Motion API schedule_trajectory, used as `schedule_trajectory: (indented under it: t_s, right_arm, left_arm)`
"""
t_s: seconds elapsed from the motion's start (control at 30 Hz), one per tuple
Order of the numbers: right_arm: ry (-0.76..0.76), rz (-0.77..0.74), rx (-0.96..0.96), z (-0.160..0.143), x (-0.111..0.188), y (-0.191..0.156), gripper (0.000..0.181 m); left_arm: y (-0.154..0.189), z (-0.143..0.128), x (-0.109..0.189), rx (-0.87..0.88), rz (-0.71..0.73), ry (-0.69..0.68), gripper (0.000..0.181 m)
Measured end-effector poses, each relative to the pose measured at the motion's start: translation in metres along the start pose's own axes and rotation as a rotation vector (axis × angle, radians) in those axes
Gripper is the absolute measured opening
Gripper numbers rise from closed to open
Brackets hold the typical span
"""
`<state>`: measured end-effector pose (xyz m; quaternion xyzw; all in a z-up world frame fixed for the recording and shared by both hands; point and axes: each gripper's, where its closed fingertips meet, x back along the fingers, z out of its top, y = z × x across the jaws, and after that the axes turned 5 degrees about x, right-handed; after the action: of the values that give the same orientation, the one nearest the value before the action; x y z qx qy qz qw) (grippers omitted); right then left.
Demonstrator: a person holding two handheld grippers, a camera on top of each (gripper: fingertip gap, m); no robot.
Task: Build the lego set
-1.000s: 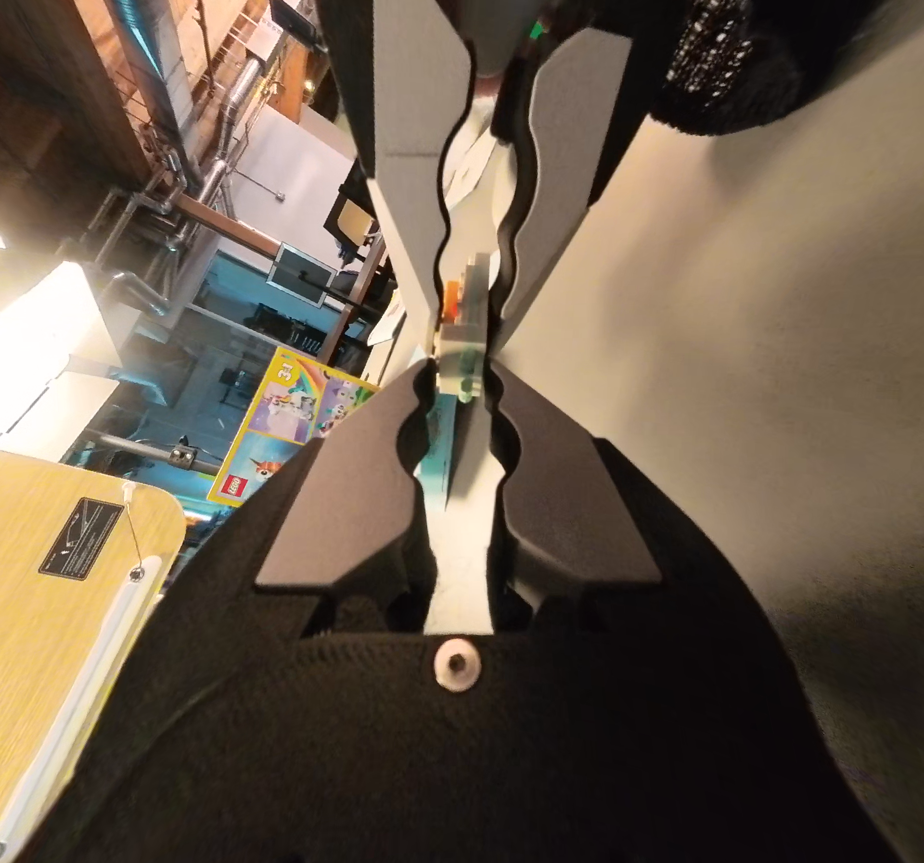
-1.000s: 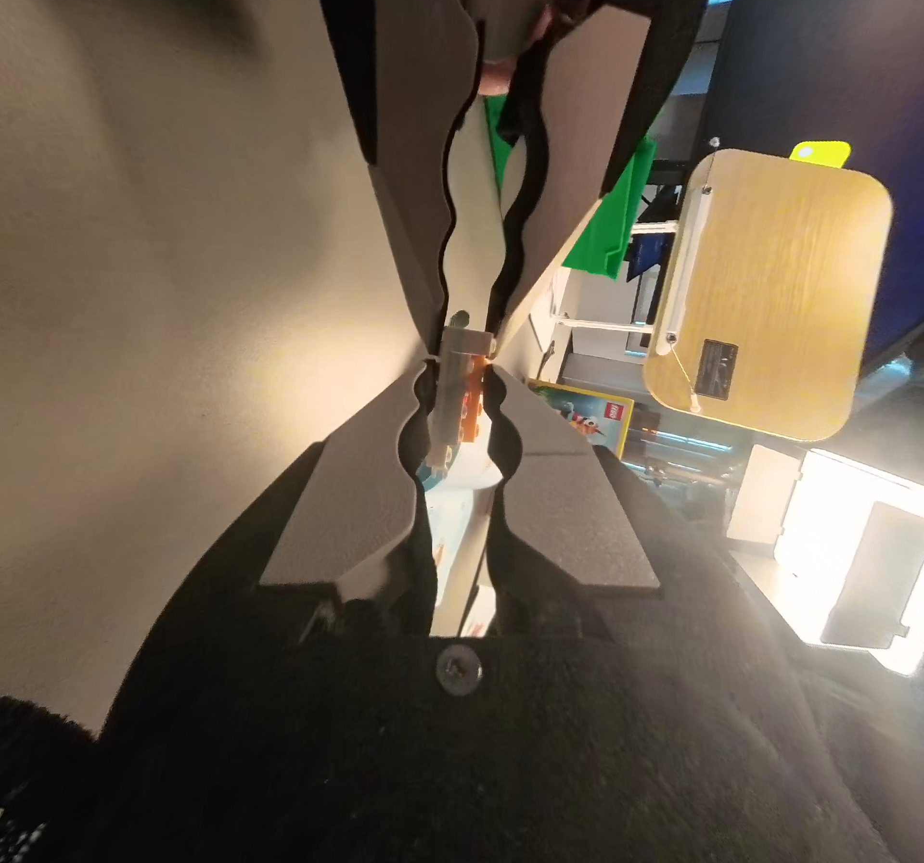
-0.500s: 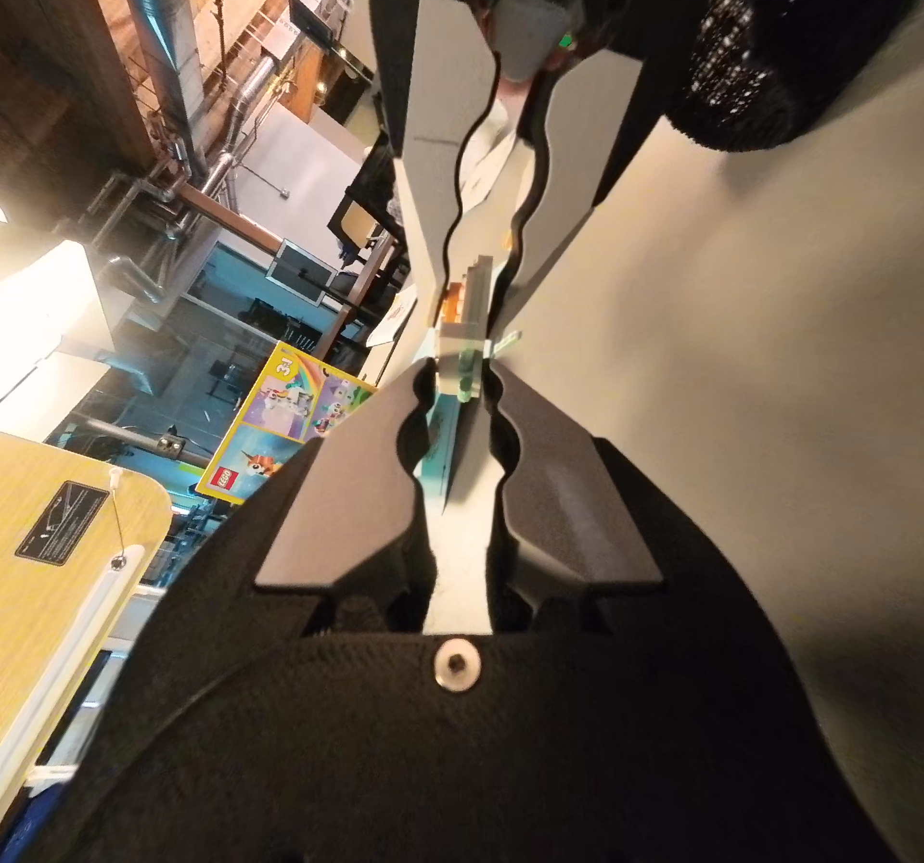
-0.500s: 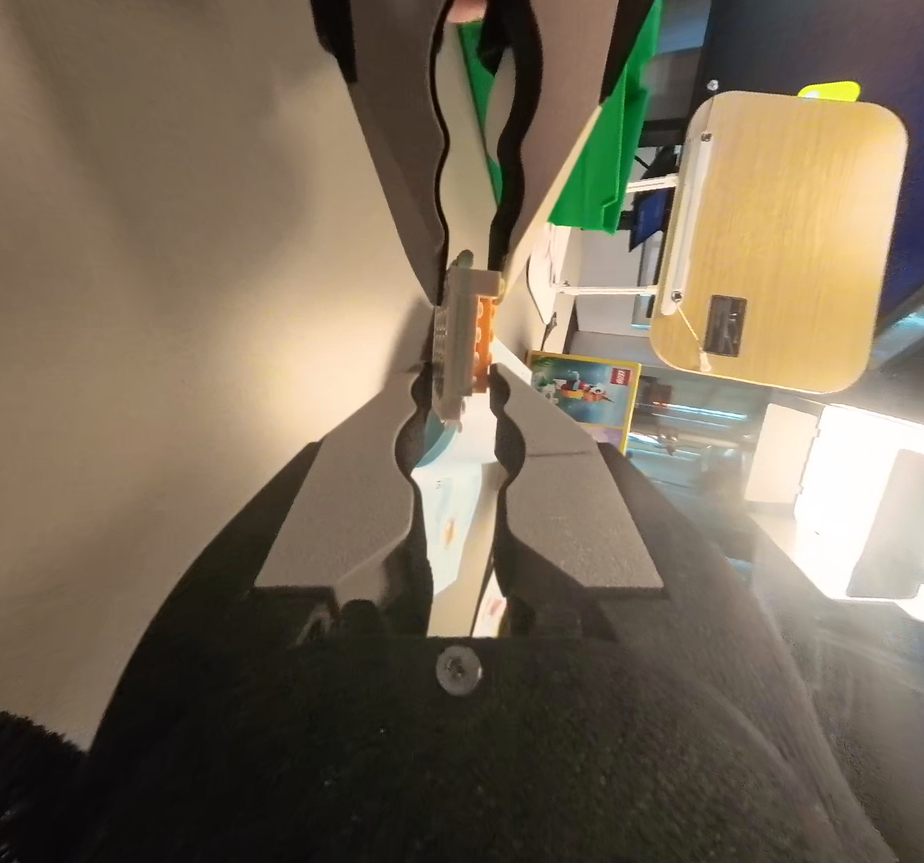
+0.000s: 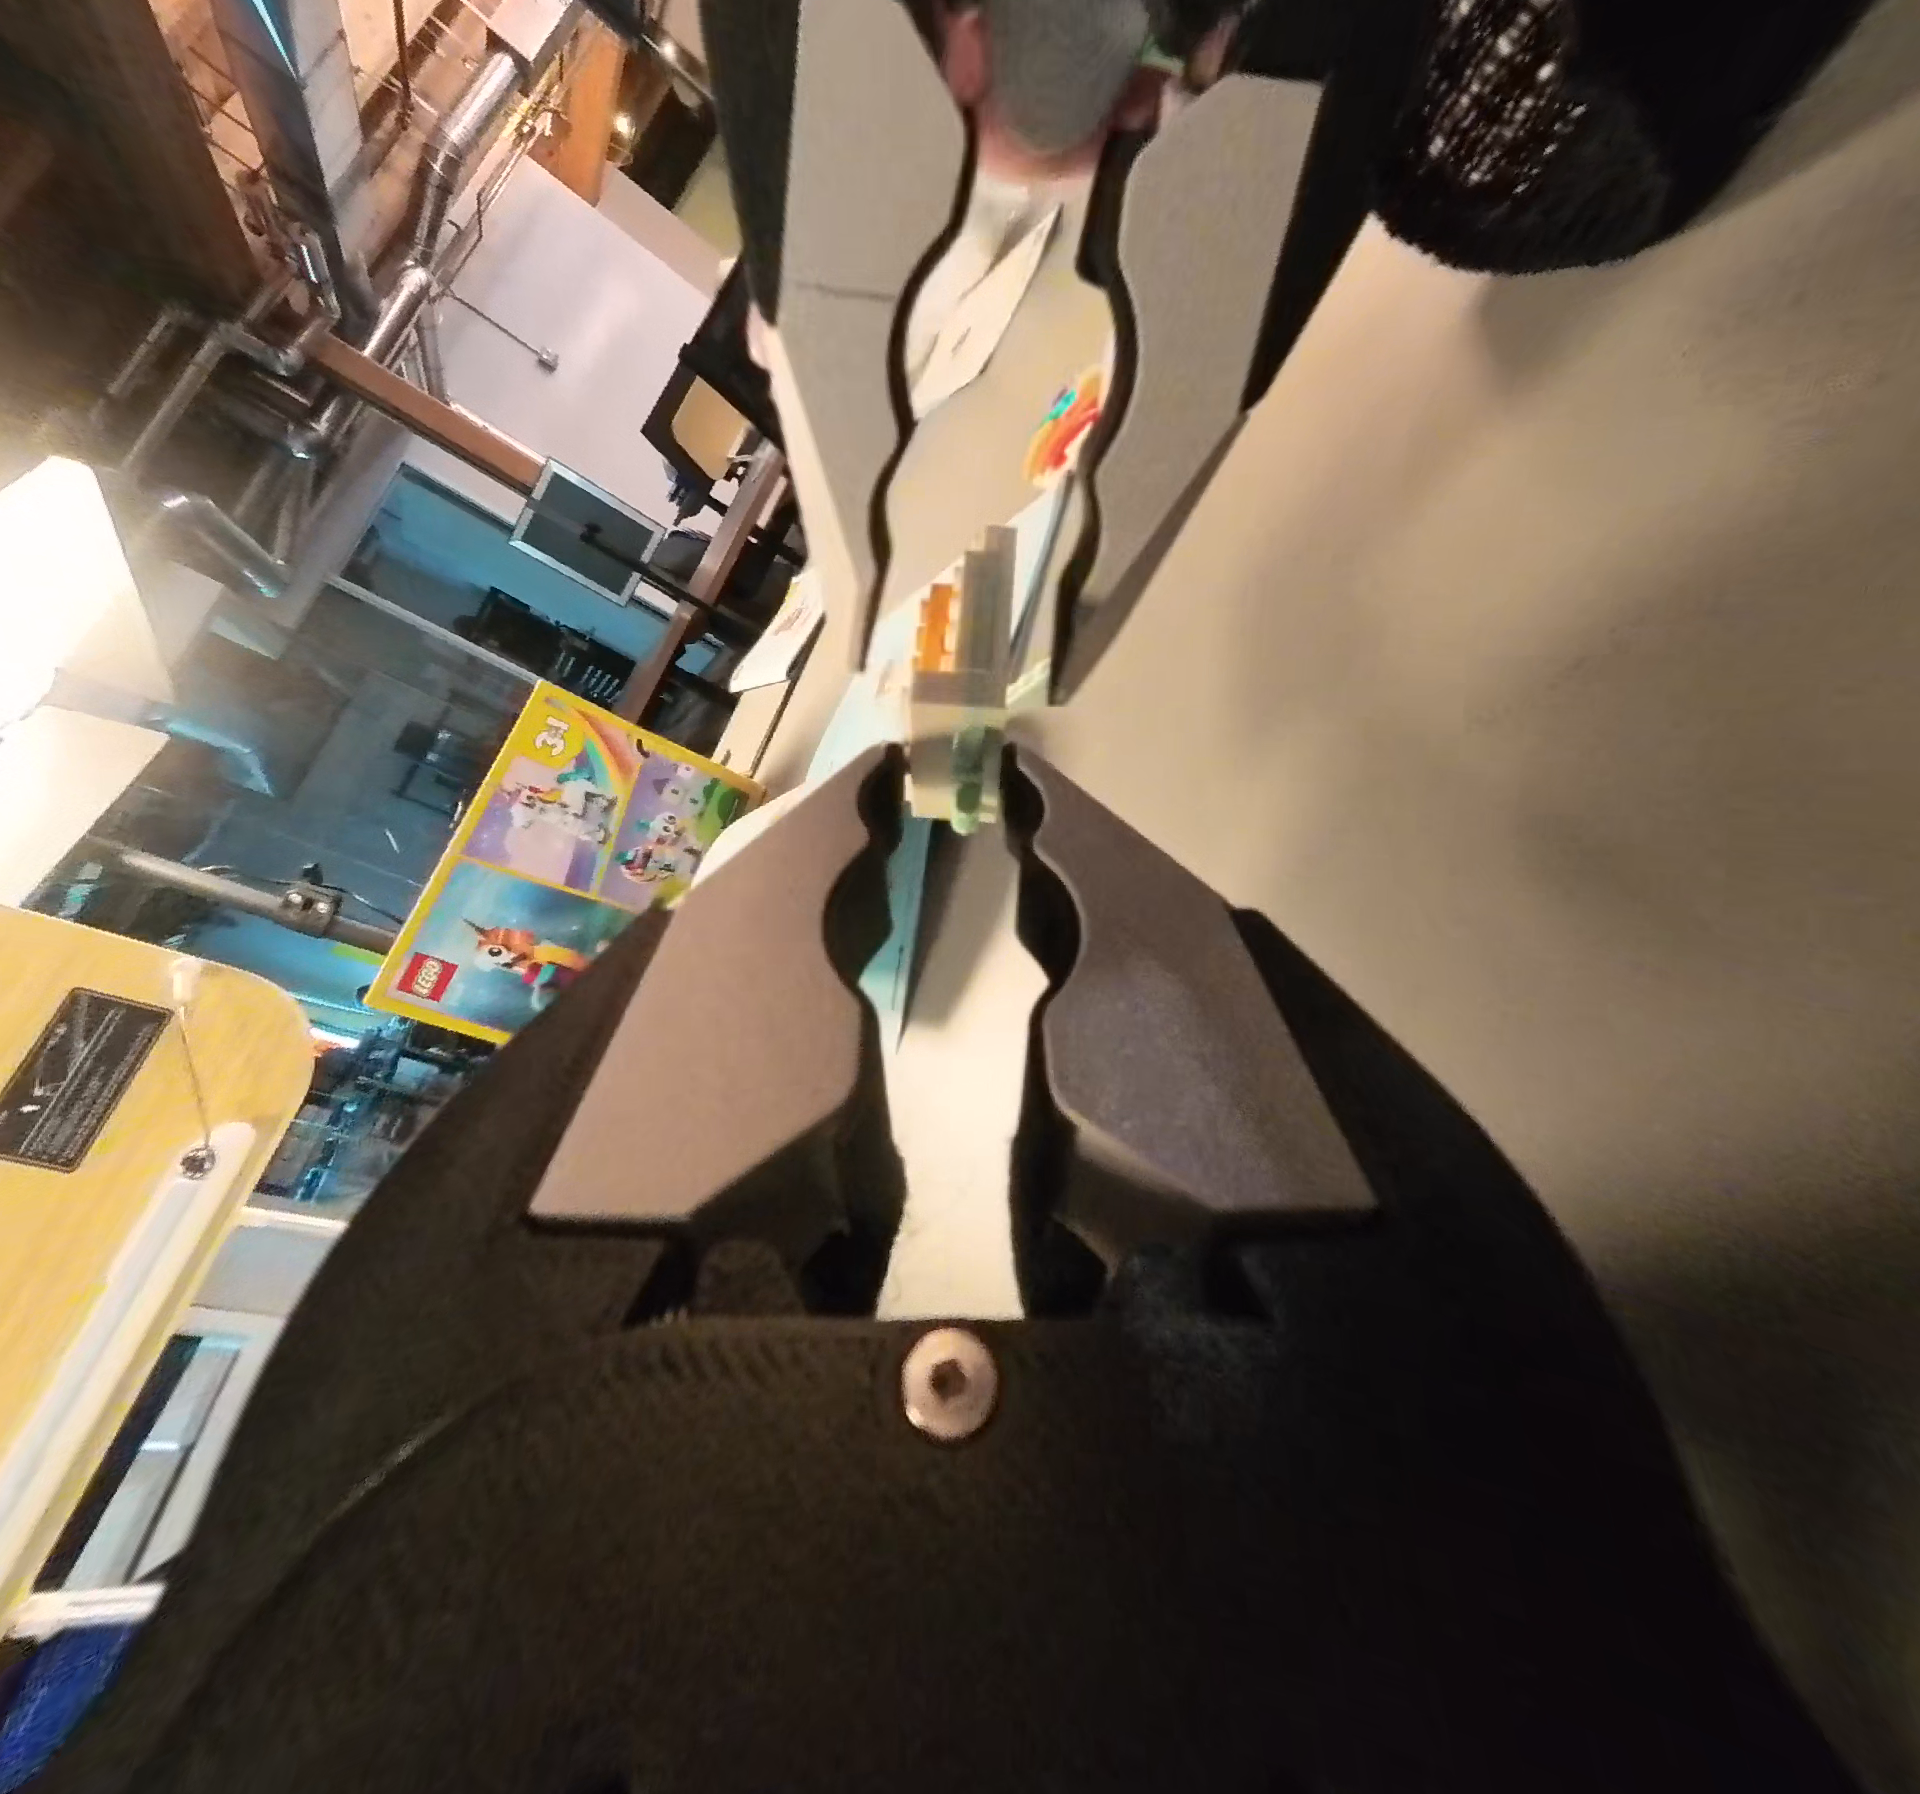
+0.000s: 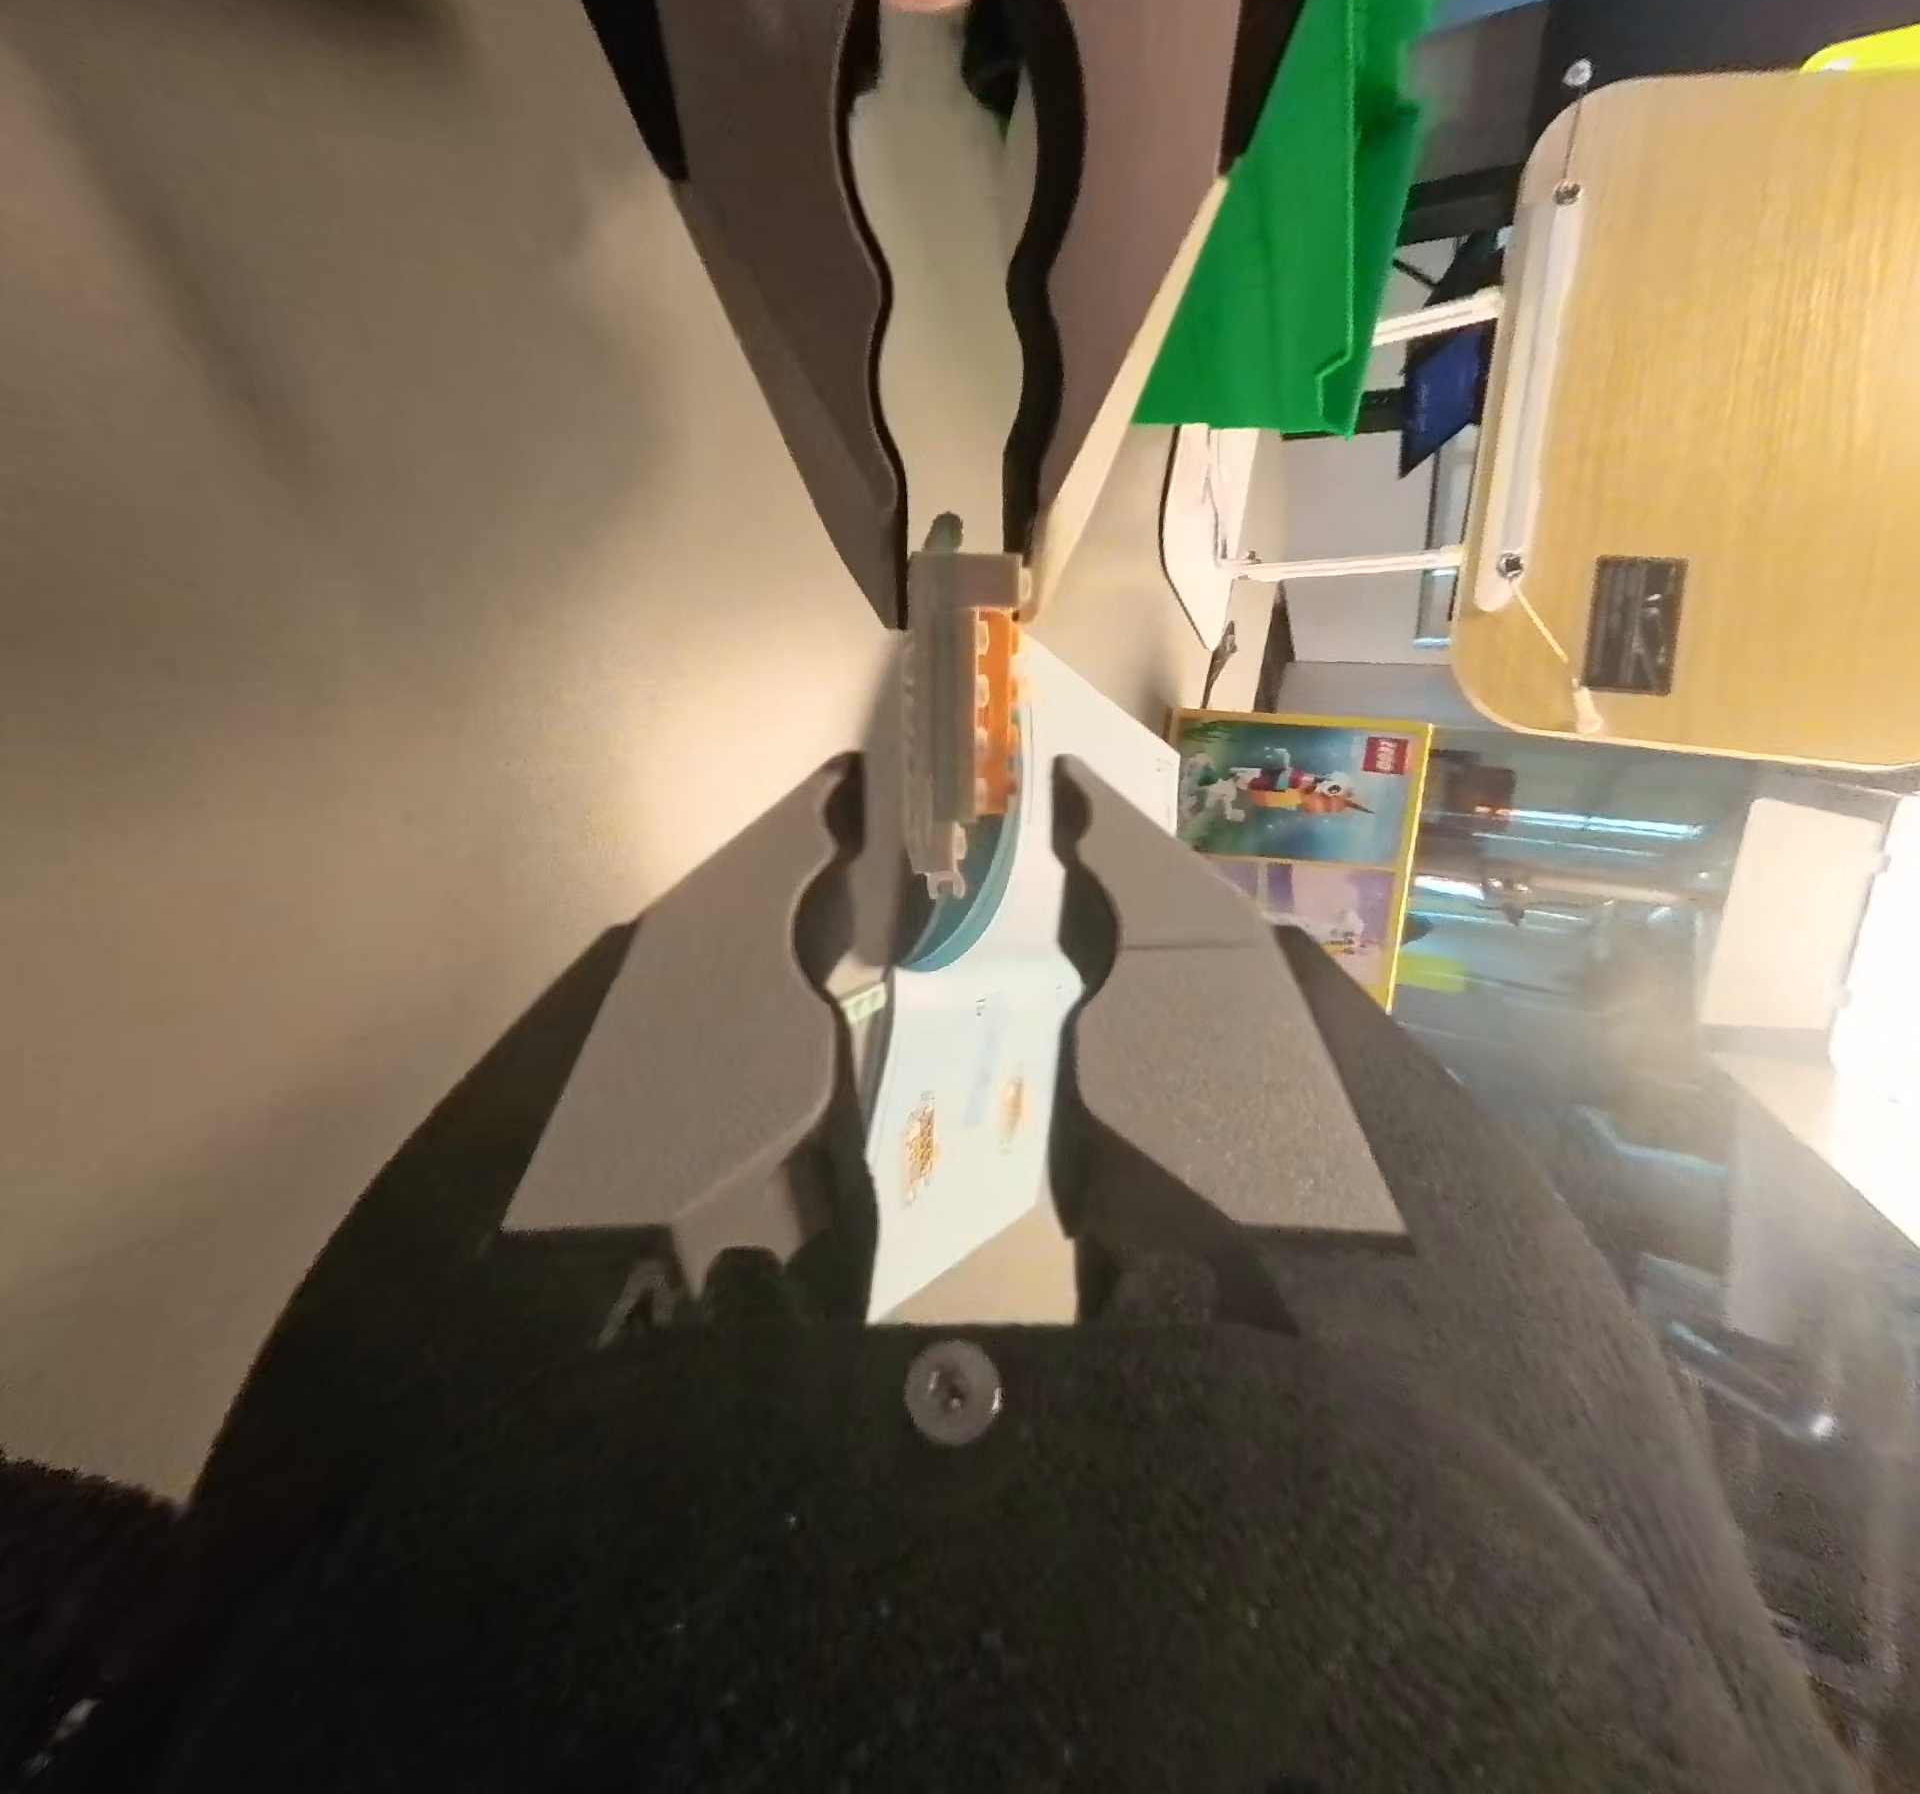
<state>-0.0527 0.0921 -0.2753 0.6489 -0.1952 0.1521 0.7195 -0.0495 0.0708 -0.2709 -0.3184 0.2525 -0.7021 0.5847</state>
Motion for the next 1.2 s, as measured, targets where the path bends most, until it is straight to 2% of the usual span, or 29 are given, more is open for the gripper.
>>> schedule_trajectory:
  t_s: [0.03, 0.1, 0.2, 0.33, 0.57, 0.67, 0.7, 0.73, 0.8, 0.93, 1.03, 1.1, 1.2]
  right_arm:
    - [-0.012, 0.014, -0.009, -0.001, -0.001, -0.001, 0.044]
    - [-0.017, 0.034, -0.009, 0.0, -0.003, -0.004, 0.049]
    - [-0.021, 0.038, 0.012, 0.005, -0.007, -0.006, 0.044]
    - [-0.059, 0.009, 0.058, 0.003, -0.011, -0.002, 0.018]
    - [-0.074, 0.016, 0.04, 0.002, -0.013, -0.002, 0.016]
    - [-0.029, 0.038, -0.062, 0.003, -0.013, -0.004, 0.017]
    - [-0.011, 0.049, -0.101, 0.003, -0.012, -0.003, 0.024]
    - [0.026, 0.062, -0.151, 0.004, -0.01, -0.002, 0.041]
    - [0.143, 0.101, -0.254, 0.01, 0.0, 0.001, 0.049]
    - [0.446, 0.193, -0.449, 0.027, 0.033, 0.012, 0.04]
    - [0.641, 0.26, -0.568, 0.041, 0.059, 0.023, 0.024]
    - [0.704, 0.279, -0.596, 0.047, 0.068, 0.027, 0.021]
    - [0.742, 0.297, -0.619, 0.052, 0.072, 0.029, 0.029]
  left_arm:
    - [0.0, 0.0, 0.0, -0.006, 0.005, 0.001, 0.017]
    - [0.003, 0.003, 0.001, -0.006, -0.007, 0.01, 0.017]
    - [0.003, 0.008, 0.002, -0.035, 0.004, 0.036, 0.017]
    - [0.004, 0.01, 0.003, -0.051, 0.012, 0.044, 0.017]
    - [0.005, 0.007, 0.003, -0.099, 0.021, 0.022, 0.018]
    - [0.005, 0.007, 0.003, -0.052, 0.004, 0.034, 0.018]
    - [0.002, 0.005, 0.003, -0.038, 0.012, 0.027, 0.018]
    - [0.0, 0.004, 0.003, -0.018, 0.012, 0.027, 0.018]
    - [0.0, 0.005, 0.005, 0.077, -0.033, 0.061, 0.018]
    - [0.005, 0.025, 0.017, 0.298, -0.209, 0.233, 0.017]
    - [0.004, 0.04, 0.027, 0.438, -0.311, 0.353, 0.017]
    - [0.003, 0.046, 0.032, 0.498, -0.362, 0.403, 0.017]
    - [0.003, 0.054, 0.038, 0.568, -0.426, 0.469, 0.017]
